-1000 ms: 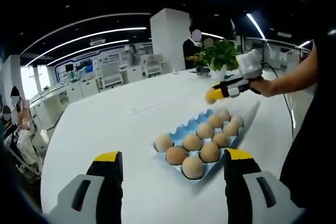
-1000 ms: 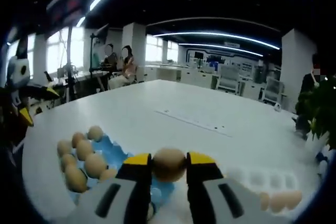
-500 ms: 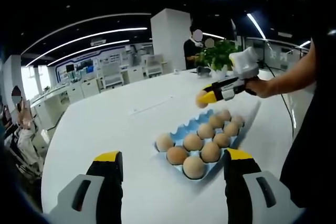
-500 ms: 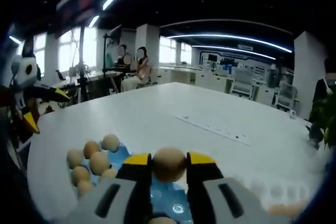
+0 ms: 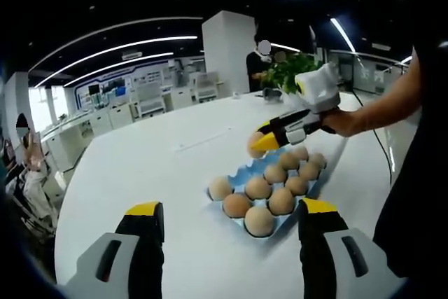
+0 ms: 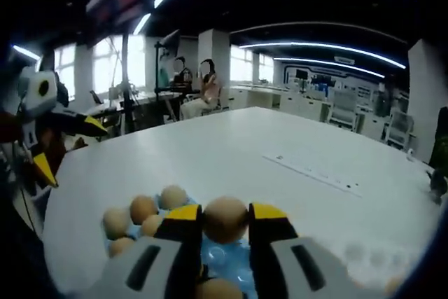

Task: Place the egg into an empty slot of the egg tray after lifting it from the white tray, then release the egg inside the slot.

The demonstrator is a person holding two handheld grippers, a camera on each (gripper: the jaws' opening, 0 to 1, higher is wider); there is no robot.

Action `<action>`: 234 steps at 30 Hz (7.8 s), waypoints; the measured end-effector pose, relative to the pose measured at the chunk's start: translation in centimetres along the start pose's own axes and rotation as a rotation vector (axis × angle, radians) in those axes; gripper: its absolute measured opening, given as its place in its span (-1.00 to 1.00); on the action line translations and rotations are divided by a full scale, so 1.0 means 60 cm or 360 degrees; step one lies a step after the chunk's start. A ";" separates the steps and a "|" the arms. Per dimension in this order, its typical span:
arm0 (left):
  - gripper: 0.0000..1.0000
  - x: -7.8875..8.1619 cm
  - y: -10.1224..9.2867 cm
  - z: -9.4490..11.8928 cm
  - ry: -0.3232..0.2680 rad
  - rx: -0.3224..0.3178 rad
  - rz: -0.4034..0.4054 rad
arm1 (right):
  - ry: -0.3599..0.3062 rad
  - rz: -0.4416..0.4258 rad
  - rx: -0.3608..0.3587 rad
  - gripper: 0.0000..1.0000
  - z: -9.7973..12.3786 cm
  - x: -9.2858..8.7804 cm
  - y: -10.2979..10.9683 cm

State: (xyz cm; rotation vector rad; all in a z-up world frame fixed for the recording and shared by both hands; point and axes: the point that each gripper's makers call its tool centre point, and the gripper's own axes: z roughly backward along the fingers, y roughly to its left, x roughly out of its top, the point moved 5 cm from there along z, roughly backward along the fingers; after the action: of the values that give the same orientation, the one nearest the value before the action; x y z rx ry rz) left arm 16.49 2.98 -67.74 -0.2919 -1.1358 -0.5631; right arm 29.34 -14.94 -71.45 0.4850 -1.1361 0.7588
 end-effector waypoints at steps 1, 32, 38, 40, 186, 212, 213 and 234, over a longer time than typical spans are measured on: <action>0.59 0.000 0.000 0.000 -0.0001 0.0001 0.0001 | 0.0001 0.0004 0.0006 -0.51 -0.004 0.000 0.003; 0.58 -0.007 0.001 0.005 0.0013 0.0021 0.0034 | 0.0155 -0.0238 0.0171 -0.49 -0.069 -0.031 0.046; 0.57 -0.006 -0.001 0.004 0.0012 0.0020 0.0031 | 0.0196 -0.0305 0.0192 -0.48 -0.068 -0.035 0.047; 0.57 -0.006 -0.001 0.004 0.0013 0.0018 0.0026 | 0.0204 -0.0329 0.0197 -0.48 -0.069 -0.036 0.046; 0.56 0.006 -0.009 -0.004 0.0005 -0.0014 0.0012 | 0.0133 -0.0421 -0.0973 -0.49 0.245 -0.168 -0.305; 0.55 0.008 -0.014 -0.004 -0.0012 -0.0028 0.0002 | -0.0094 -0.0412 -0.0793 -0.49 0.237 -0.078 -0.248; 0.56 0.008 -0.013 -0.004 -0.0013 -0.0025 0.0004 | -0.0100 -0.0421 -0.0784 -0.49 0.235 -0.076 -0.247; 0.55 0.005 -0.010 -0.005 -0.0004 -0.0026 0.0007 | -0.0124 -0.0372 -0.0518 -0.49 0.171 -0.038 -0.169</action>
State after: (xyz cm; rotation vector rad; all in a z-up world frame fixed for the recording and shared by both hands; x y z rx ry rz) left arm 16.45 2.24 -67.64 -0.3091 -1.1332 -0.5684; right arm 30.07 -29.40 -69.56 0.3659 -1.2237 0.3456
